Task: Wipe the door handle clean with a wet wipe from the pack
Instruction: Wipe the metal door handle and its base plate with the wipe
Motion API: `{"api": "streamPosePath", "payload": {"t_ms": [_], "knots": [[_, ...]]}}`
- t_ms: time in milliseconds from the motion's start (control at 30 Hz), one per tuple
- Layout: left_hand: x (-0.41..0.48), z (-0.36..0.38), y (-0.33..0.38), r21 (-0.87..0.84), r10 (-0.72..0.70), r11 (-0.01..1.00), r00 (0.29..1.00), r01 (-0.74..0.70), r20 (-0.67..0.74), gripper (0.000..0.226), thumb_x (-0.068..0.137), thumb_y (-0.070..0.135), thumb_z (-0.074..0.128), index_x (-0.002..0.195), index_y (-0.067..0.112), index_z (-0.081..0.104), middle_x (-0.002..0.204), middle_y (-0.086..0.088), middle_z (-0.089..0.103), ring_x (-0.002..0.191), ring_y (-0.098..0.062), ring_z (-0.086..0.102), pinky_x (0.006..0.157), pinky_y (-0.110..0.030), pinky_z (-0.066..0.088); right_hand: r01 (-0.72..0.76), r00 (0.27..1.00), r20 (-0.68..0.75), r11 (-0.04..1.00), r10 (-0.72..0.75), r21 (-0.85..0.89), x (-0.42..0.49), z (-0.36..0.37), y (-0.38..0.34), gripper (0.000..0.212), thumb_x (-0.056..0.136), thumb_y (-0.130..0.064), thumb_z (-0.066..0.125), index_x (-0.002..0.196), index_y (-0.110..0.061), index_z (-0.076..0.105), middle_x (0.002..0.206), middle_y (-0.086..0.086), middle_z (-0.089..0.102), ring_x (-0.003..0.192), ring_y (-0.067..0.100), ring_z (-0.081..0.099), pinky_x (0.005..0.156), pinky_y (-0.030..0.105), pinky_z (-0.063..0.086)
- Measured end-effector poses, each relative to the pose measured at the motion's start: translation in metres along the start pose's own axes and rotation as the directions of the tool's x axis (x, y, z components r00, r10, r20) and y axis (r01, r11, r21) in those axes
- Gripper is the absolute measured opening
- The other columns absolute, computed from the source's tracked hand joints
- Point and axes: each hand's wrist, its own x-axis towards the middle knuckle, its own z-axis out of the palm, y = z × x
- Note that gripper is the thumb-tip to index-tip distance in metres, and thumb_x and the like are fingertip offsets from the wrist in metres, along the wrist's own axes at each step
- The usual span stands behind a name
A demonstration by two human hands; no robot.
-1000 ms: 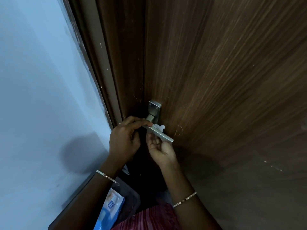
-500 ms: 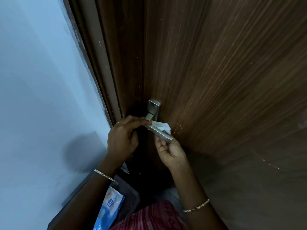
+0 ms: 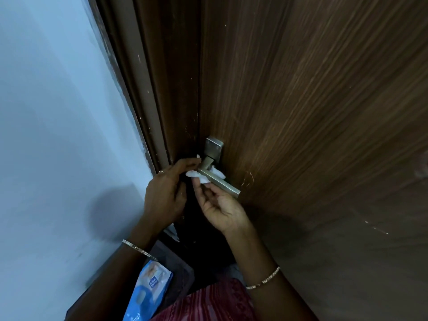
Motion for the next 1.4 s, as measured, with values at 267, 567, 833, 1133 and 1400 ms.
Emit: {"api": "streamPosePath", "payload": {"t_ms": [267,567,833,1133,1400], "knots": [[-0.002,-0.005,-0.002,0.063,-0.05,0.997,0.999,0.048,0.017,0.062,0.072,0.003,0.042,0.121,0.027,0.07,0.095,-0.001,0.074,0.065,-0.002,0.048,0.064,-0.01,0.038,0.093,0.993,0.068,0.996,-0.092,-0.014,-0.027,-0.044,-0.019,0.052,0.048,0.016,0.088,0.097,0.013,0.073,0.105,0.025,0.075,0.088,0.03,0.078,0.074,0.035,0.065],[-0.002,-0.008,0.004,0.059,-0.061,0.996,0.998,0.062,-0.019,0.058,0.072,0.001,0.046,0.117,0.026,0.073,0.092,-0.002,0.075,0.063,0.001,0.054,0.064,-0.014,0.038,0.022,0.998,0.057,0.999,-0.02,-0.044,-0.014,-0.025,-0.013,0.049,0.059,0.016,0.078,0.107,0.012,0.067,0.113,0.026,0.071,0.105,0.032,0.07,0.065,0.033,0.065],[-0.001,-0.006,0.002,0.05,-0.041,0.998,0.997,0.044,-0.06,0.059,0.07,0.003,0.044,0.115,0.028,0.073,0.097,0.005,0.076,0.076,-0.018,0.067,0.069,-0.02,0.044,0.035,0.999,0.037,0.999,-0.035,-0.01,-0.011,-0.014,-0.002,0.026,0.071,0.012,0.067,0.096,0.011,0.073,0.111,0.025,0.072,0.102,0.029,0.071,0.071,0.032,0.065],[-0.029,0.015,0.005,-0.14,-0.267,0.956,0.962,0.258,-0.052,0.029,0.082,0.015,0.051,0.1,0.029,0.069,0.089,0.019,0.071,0.084,0.004,0.068,0.078,-0.03,0.058,0.56,0.756,0.071,0.586,-0.651,-0.586,-0.088,-0.049,-0.04,0.017,0.086,0.015,0.059,0.083,0.003,0.069,0.08,0.009,0.076,0.077,0.02,0.073,0.066,0.024,0.061],[-0.042,0.025,0.001,-0.26,-0.375,0.877,0.914,0.404,0.156,0.024,0.091,0.012,0.06,0.098,0.033,0.07,0.092,0.021,0.073,0.085,-0.002,0.071,0.076,-0.044,0.06,0.387,0.289,0.743,-0.636,-0.603,-0.667,-0.06,-0.036,-0.024,0.019,0.082,-0.009,0.08,0.1,-0.013,0.081,0.106,-0.001,0.078,0.098,0.012,0.072,0.09,0.02,0.053]]}}
